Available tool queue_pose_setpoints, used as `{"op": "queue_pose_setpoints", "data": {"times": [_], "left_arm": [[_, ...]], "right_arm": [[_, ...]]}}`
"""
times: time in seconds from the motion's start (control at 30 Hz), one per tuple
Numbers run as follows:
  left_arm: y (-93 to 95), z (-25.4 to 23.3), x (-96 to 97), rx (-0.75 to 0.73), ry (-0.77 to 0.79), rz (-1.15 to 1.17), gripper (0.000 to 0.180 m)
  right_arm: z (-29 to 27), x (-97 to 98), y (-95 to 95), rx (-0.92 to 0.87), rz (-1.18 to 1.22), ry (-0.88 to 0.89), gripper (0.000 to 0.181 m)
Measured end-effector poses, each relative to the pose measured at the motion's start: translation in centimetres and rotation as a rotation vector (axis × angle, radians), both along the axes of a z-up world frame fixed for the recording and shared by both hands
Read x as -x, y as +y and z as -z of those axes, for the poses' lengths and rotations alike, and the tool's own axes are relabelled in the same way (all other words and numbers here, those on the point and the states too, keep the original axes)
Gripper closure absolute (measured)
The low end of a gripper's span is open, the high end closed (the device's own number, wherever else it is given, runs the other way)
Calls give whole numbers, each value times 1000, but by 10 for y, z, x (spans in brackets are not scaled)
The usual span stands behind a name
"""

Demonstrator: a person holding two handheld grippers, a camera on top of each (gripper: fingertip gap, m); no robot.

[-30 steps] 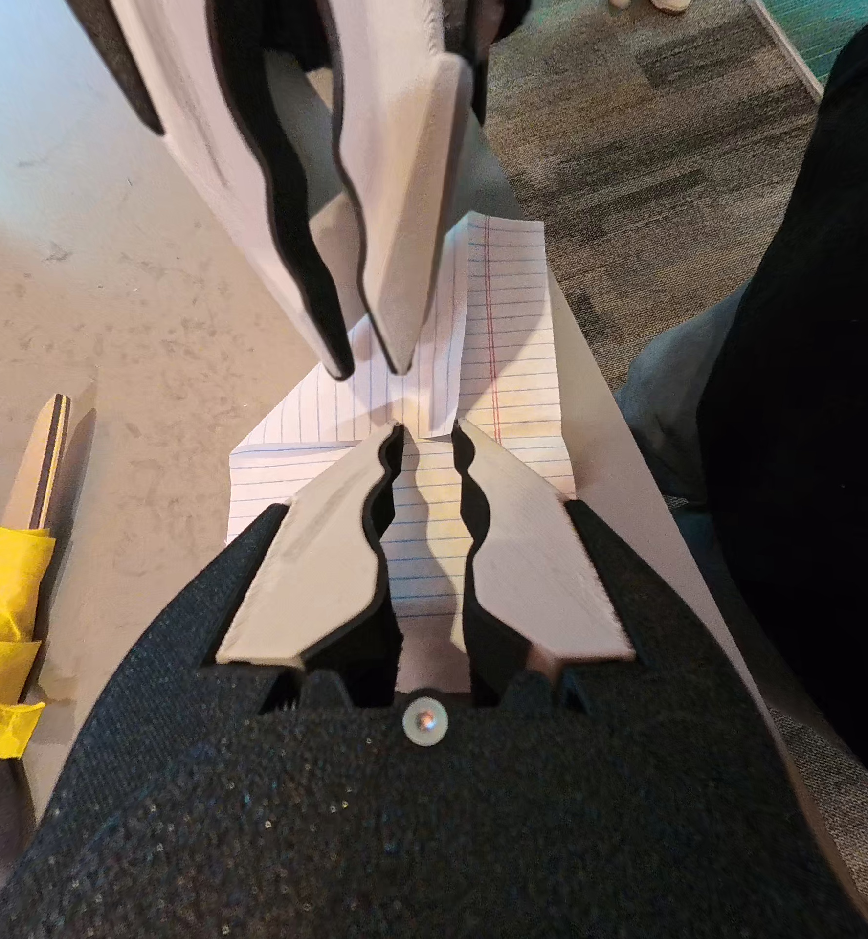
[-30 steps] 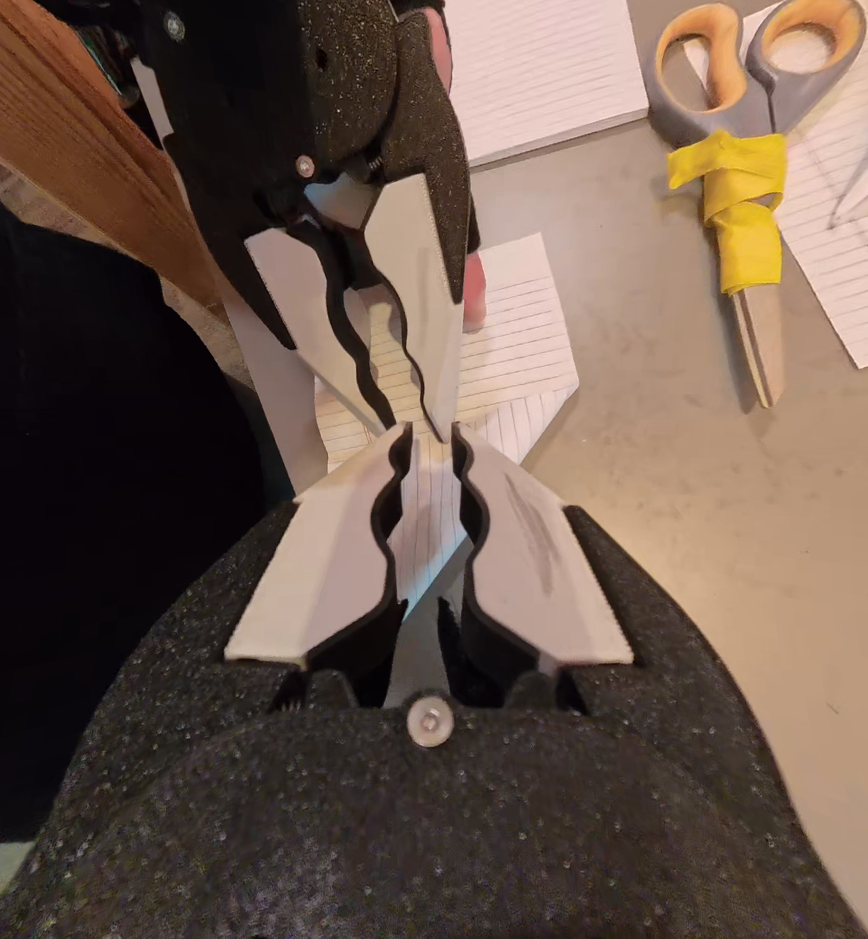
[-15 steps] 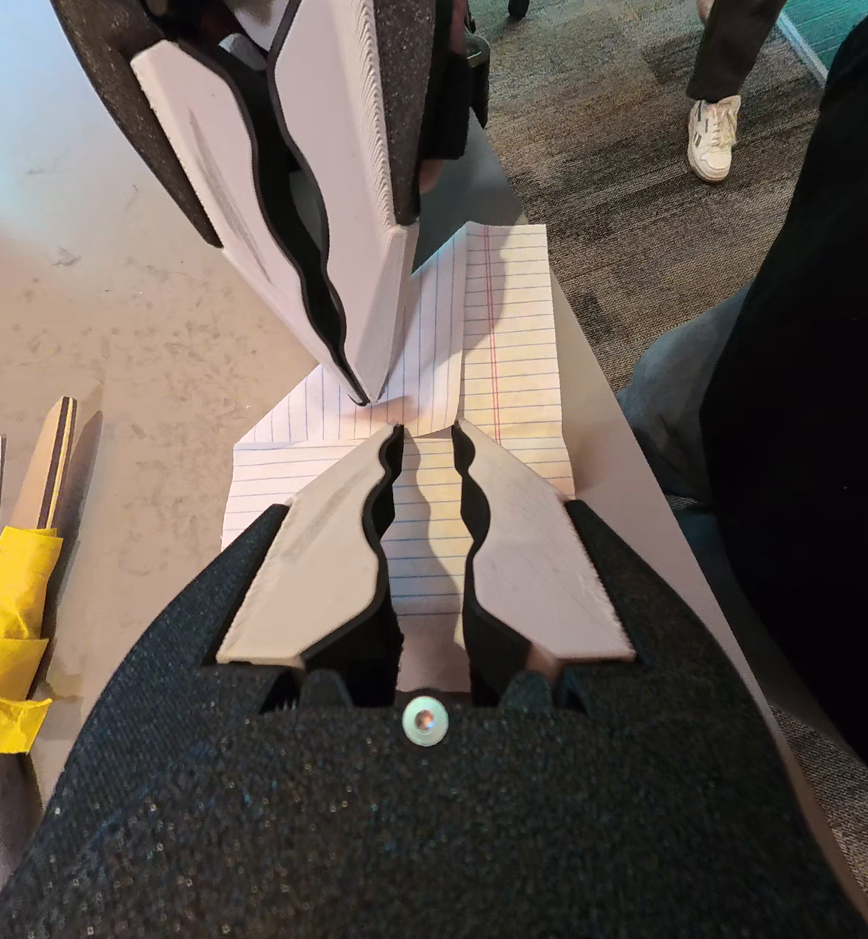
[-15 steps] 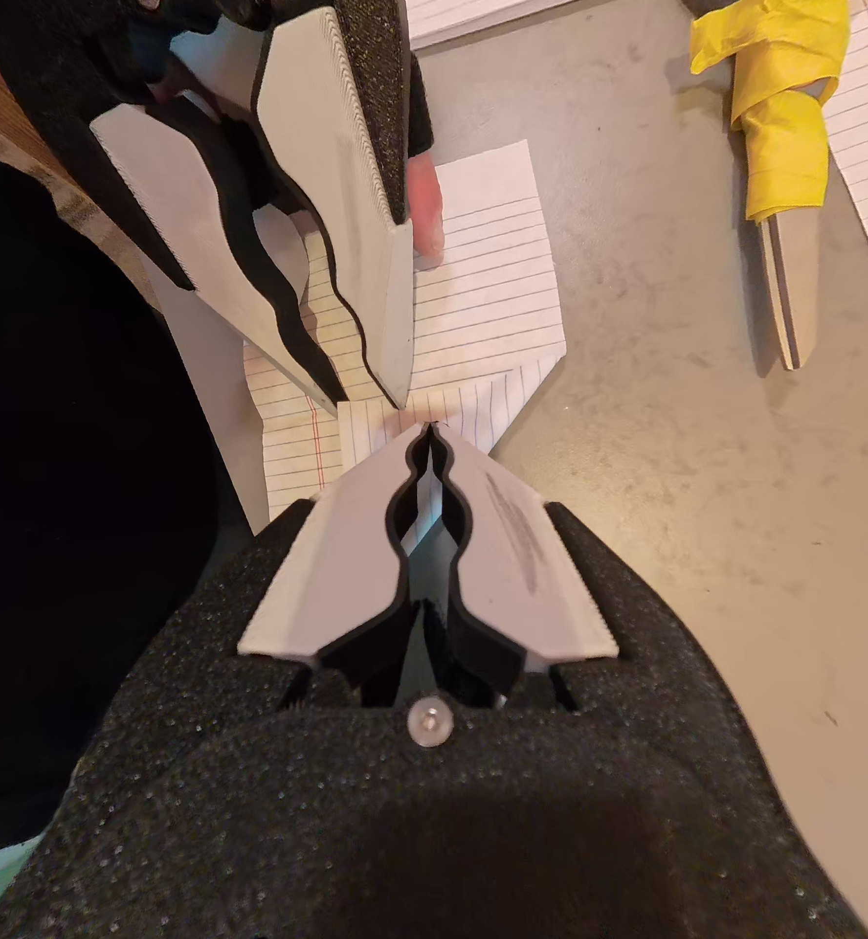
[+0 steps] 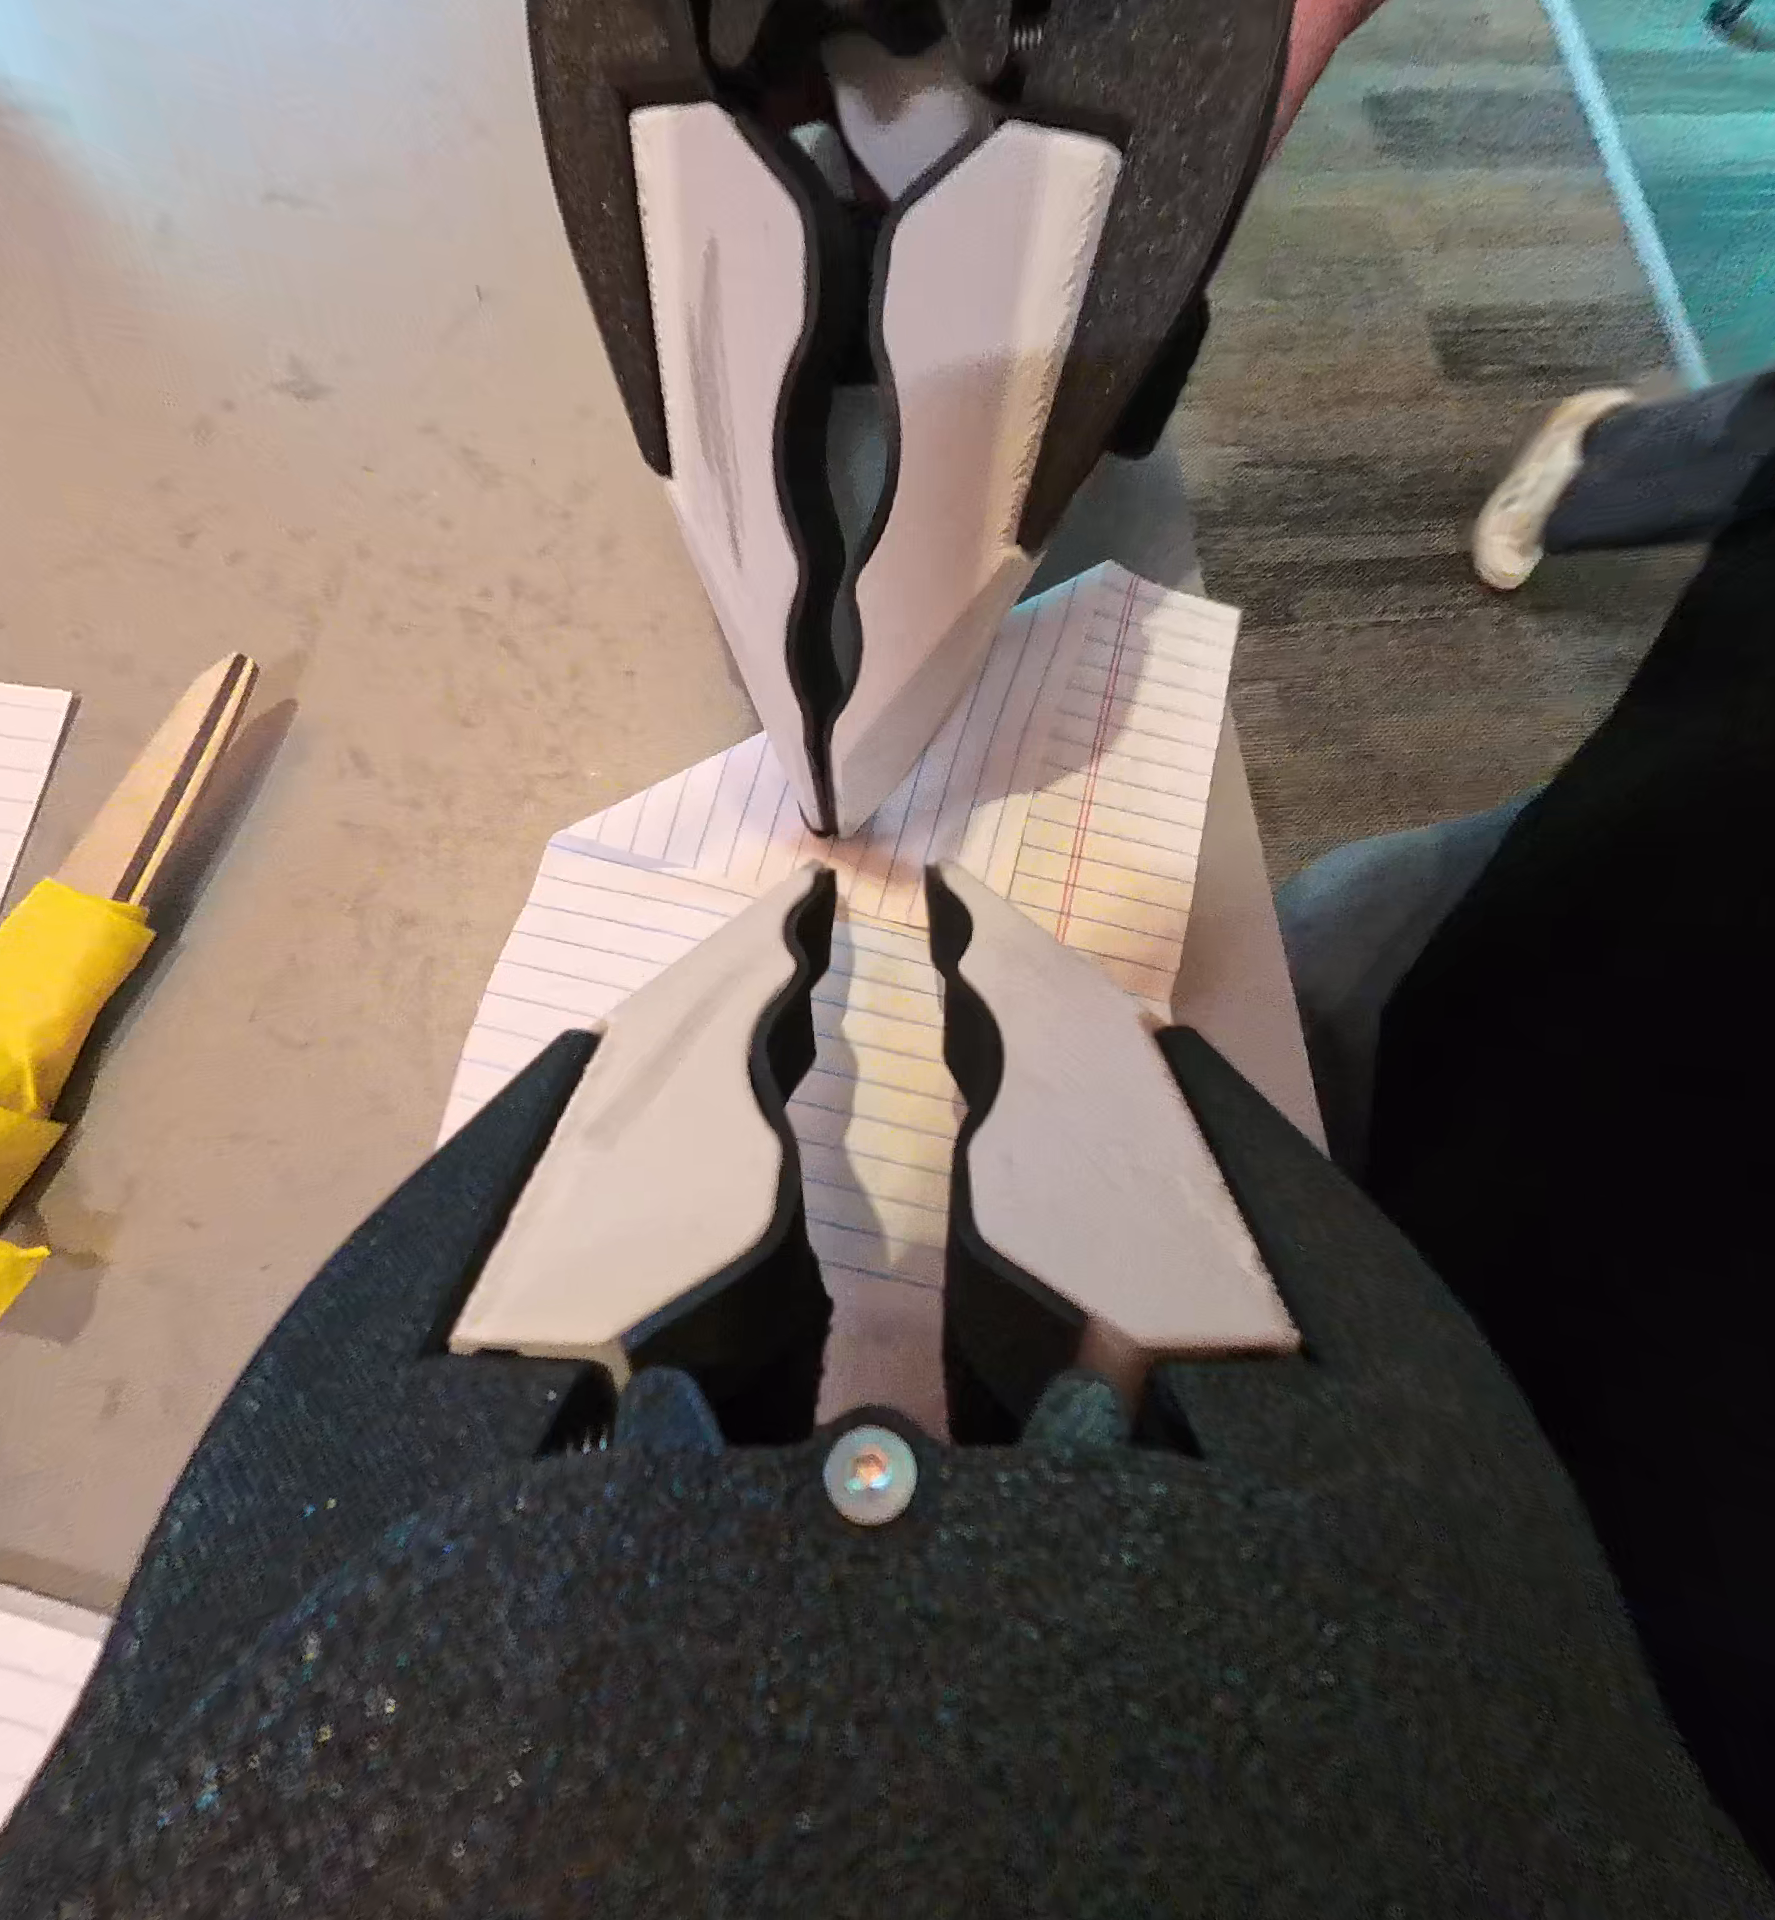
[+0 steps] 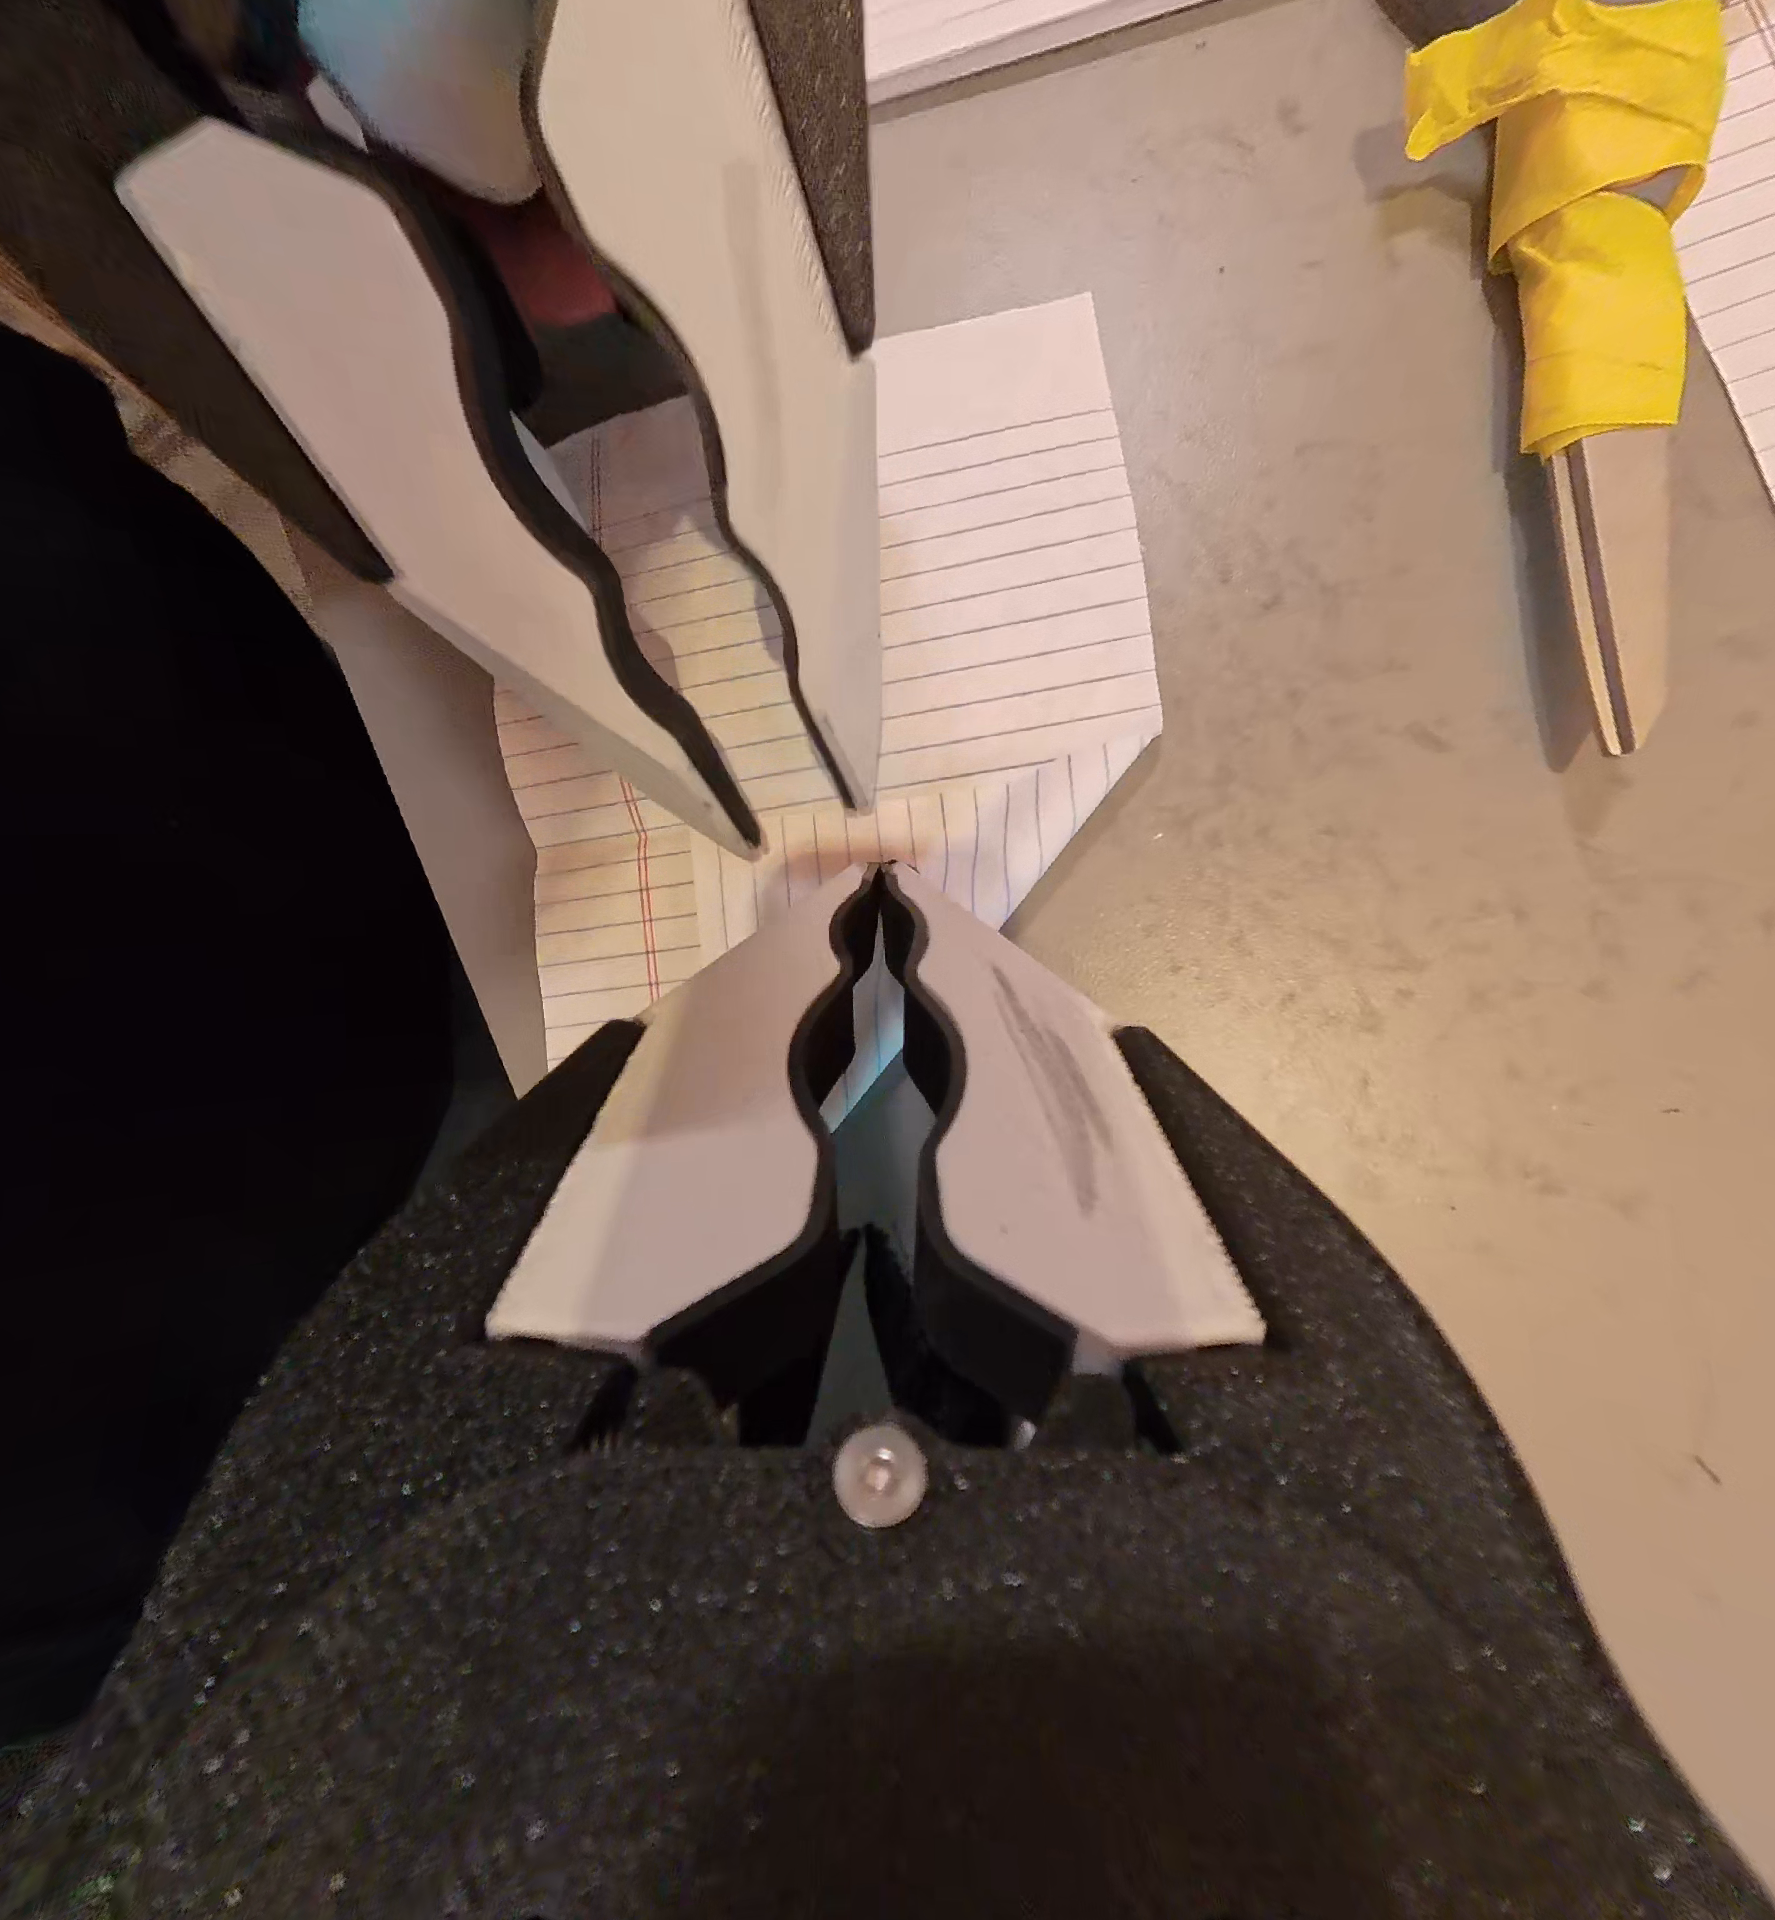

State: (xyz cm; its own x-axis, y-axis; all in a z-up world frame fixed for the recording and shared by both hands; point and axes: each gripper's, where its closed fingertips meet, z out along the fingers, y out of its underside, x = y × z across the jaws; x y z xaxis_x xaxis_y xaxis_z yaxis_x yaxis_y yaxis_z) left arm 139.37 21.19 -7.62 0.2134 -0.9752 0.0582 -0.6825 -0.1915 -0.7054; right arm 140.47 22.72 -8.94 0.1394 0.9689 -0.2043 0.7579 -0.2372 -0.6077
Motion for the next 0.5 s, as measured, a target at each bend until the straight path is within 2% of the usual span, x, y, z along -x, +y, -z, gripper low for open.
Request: {"op": "queue_pose_setpoints", "data": {"times": [0.5], "left_arm": [[0,10,1,-62,40,-14,168]], "right_arm": [[-11,10,17,60,50,83,181]]}}
